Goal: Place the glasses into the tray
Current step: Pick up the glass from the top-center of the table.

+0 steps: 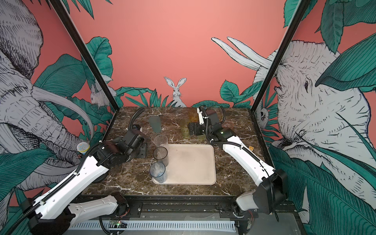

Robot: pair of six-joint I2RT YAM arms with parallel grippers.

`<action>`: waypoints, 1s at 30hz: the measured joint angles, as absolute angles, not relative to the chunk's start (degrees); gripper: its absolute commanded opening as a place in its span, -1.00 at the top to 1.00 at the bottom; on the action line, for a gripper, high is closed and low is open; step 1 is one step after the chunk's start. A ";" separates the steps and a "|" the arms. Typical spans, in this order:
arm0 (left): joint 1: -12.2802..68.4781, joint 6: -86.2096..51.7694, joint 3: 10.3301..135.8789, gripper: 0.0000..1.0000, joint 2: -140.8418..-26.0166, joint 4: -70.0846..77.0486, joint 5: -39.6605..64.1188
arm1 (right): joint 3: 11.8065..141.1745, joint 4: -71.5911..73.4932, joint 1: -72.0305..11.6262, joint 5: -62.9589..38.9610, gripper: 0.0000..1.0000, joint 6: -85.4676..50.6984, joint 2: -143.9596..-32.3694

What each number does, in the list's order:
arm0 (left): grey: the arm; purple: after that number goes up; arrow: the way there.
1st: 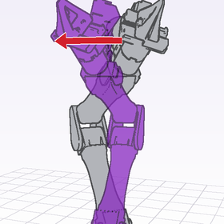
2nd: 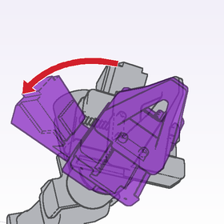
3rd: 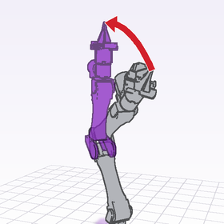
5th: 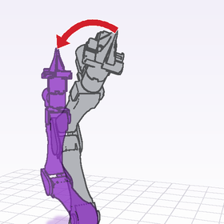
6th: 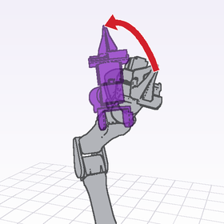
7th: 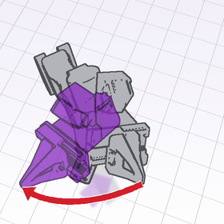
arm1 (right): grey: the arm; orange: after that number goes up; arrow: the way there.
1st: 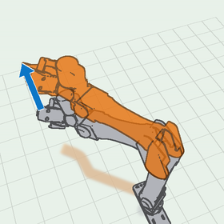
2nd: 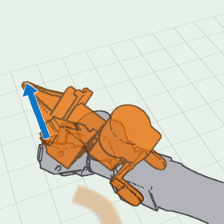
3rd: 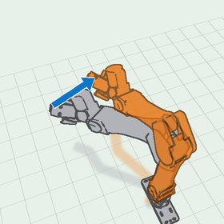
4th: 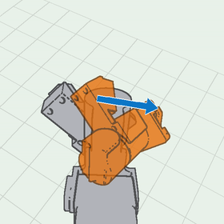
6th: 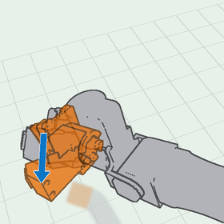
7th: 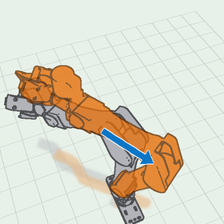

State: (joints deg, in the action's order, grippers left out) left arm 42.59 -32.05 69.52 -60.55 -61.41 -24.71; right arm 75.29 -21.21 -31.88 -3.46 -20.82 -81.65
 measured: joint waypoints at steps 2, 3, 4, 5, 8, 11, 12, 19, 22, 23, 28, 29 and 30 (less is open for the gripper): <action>42.59 -32.18 68.31 -0.32 -58.89 -61.43 -24.53 | 77.73 -22.26 -31.92 -3.42 -0.90 -21.23 -83.48; 42.59 -32.27 67.75 -0.32 -58.15 -61.49 -24.45 | 78.85 -22.72 -31.97 -3.38 -0.90 -21.47 -84.47; 42.59 -32.36 67.31 -0.32 -57.58 -61.49 -24.45 | 80.34 -23.62 -32.03 -3.22 -0.90 -21.67 -85.65; 42.59 -32.40 66.94 -0.32 -57.10 -61.56 -24.47 | 81.82 -24.53 -32.16 -2.96 -0.91 -21.87 -86.89; 42.59 -32.47 66.11 -0.32 -56.21 -61.87 -24.49 | 85.38 -26.55 -32.58 -1.80 -0.92 -22.48 -90.13; 42.59 -32.49 65.52 -0.32 -55.88 -62.06 -24.49 | 89.23 -29.39 -33.26 0.10 -0.93 -22.87 -93.82; 42.59 -32.49 65.39 -0.32 -55.79 -62.22 -24.49 | 90.56 -30.35 -33.43 0.97 -0.94 -23.00 -95.13; 42.59 -32.47 64.58 -0.33 -55.11 -62.46 -24.47 | 96.88 -35.35 -33.78 5.23 -0.93 -23.81 -102.02; 42.59 -32.47 64.20 -0.33 -54.98 -62.43 -24.45 | 98.48 -36.58 -33.78 6.11 -0.86 -23.90 -103.79; 42.59 -32.47 64.10 -0.33 -54.96 -62.41 -24.45 | 99.20 -36.95 -33.78 6.46 -0.81 -23.92 -104.44; 42.59 -32.47 63.59 -0.33 -54.68 -62.43 -24.43 | 102.52 -38.33 -33.78 7.40 -0.63 -23.94 -107.68; 42.59 -32.47 63.57 -0.33 -54.59 -62.46 -24.40 | 103.15 -38.50 -33.78 7.55 -0.61 -23.94 -108.31; 42.59 -32.47 63.57 -0.33 -54.46 -62.43 -24.40 | 103.79 -38.57 -33.78 7.77 -0.60 -23.94 -108.99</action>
